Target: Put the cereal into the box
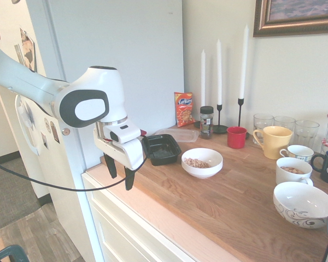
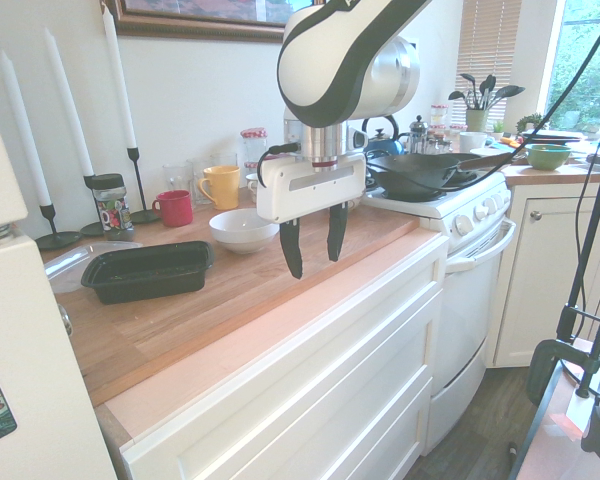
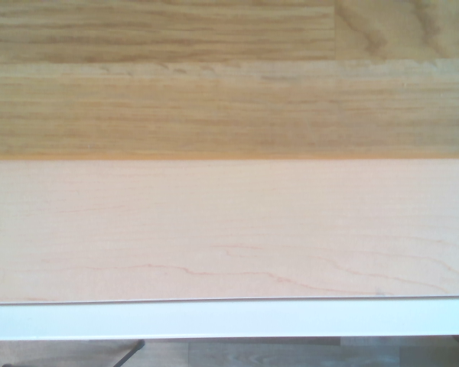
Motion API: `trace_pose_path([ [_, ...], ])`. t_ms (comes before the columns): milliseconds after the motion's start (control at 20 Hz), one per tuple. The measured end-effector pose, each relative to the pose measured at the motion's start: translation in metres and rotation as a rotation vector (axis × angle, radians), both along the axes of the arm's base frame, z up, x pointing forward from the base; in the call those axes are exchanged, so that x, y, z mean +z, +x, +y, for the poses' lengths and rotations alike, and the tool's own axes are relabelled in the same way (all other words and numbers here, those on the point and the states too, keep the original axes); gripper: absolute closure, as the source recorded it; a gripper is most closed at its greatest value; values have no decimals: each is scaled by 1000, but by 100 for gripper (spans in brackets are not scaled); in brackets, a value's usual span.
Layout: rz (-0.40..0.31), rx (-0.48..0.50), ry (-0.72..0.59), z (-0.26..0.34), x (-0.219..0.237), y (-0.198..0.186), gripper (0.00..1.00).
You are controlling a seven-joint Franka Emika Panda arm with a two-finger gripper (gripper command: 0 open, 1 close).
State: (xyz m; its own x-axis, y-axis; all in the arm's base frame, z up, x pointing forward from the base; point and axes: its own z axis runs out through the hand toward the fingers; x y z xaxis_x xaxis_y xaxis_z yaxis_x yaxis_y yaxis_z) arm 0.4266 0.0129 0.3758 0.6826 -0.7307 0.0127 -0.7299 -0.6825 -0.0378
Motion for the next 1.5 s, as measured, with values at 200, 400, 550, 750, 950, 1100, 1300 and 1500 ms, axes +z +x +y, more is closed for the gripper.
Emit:
trace_pose_path([
  [200, -17, -2, -3, -1, 1, 3, 0],
  [400, -57, -34, -24, -18, 20, 26, 0],
  [550, -71, -68, -34, -37, 34, 59, 0],
  [750, -72, -125, -37, -63, 47, 118, 0],
  [950, -75, -186, -51, -93, 55, 173, 0],
  [1100, -59, -220, -61, -115, 49, 201, 0],
  [1300, -38, -261, -61, -139, 33, 225, 0],
  [1500, -26, -296, -50, -159, 12, 242, 0],
])
